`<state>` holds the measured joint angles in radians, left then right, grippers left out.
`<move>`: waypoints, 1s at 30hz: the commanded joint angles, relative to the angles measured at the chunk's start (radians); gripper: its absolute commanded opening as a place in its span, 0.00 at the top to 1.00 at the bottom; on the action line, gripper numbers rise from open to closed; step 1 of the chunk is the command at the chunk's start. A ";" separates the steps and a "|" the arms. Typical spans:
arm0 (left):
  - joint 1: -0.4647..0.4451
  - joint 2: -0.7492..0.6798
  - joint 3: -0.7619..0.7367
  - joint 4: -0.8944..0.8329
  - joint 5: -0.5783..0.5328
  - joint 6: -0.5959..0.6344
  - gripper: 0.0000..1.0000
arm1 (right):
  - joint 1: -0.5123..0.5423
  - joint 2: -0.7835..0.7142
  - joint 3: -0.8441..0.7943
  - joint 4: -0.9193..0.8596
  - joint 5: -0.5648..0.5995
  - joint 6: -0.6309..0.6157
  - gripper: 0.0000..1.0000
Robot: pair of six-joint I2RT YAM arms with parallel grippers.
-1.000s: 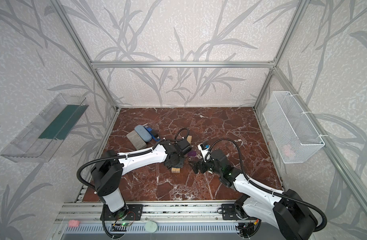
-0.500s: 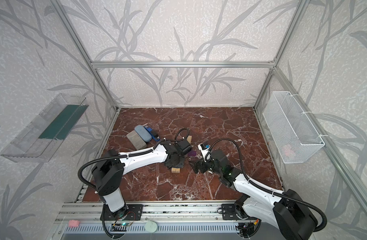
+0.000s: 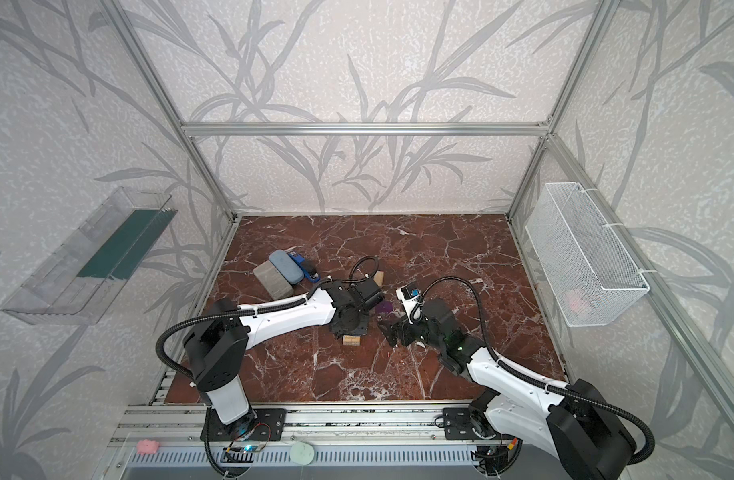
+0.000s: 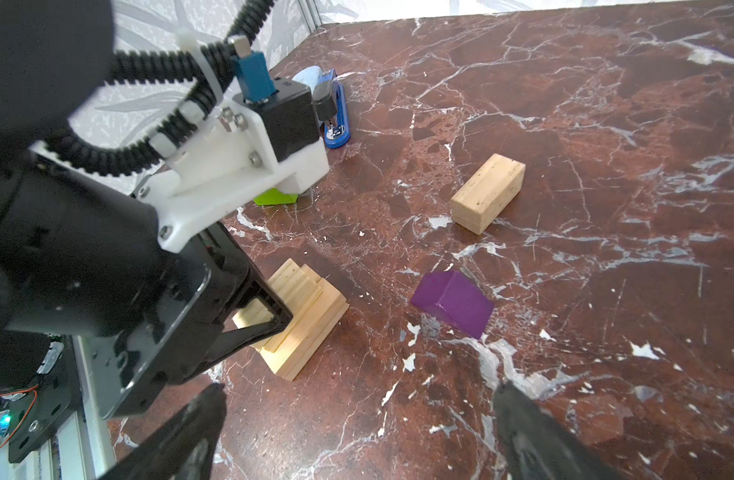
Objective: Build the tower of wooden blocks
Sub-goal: 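Lower the held block against the block group with the left gripper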
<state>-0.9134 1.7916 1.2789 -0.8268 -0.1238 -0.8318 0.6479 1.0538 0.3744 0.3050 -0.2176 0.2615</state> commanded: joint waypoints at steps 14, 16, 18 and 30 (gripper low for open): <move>0.013 0.017 -0.013 -0.018 -0.027 -0.031 0.63 | -0.003 -0.016 0.003 -0.008 0.016 0.001 0.01; 0.015 0.015 -0.015 -0.014 -0.022 -0.029 0.64 | -0.004 -0.015 0.003 -0.008 0.017 0.001 0.01; 0.014 0.012 -0.018 -0.004 -0.013 -0.029 0.64 | -0.003 -0.016 0.003 -0.009 0.017 0.001 0.01; 0.013 0.019 -0.020 -0.003 -0.005 -0.036 0.64 | -0.003 -0.020 0.004 -0.014 0.022 0.001 0.01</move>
<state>-0.9031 1.7916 1.2671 -0.8078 -0.1116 -0.8471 0.6479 1.0523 0.3748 0.3016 -0.2092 0.2615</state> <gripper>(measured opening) 0.361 0.991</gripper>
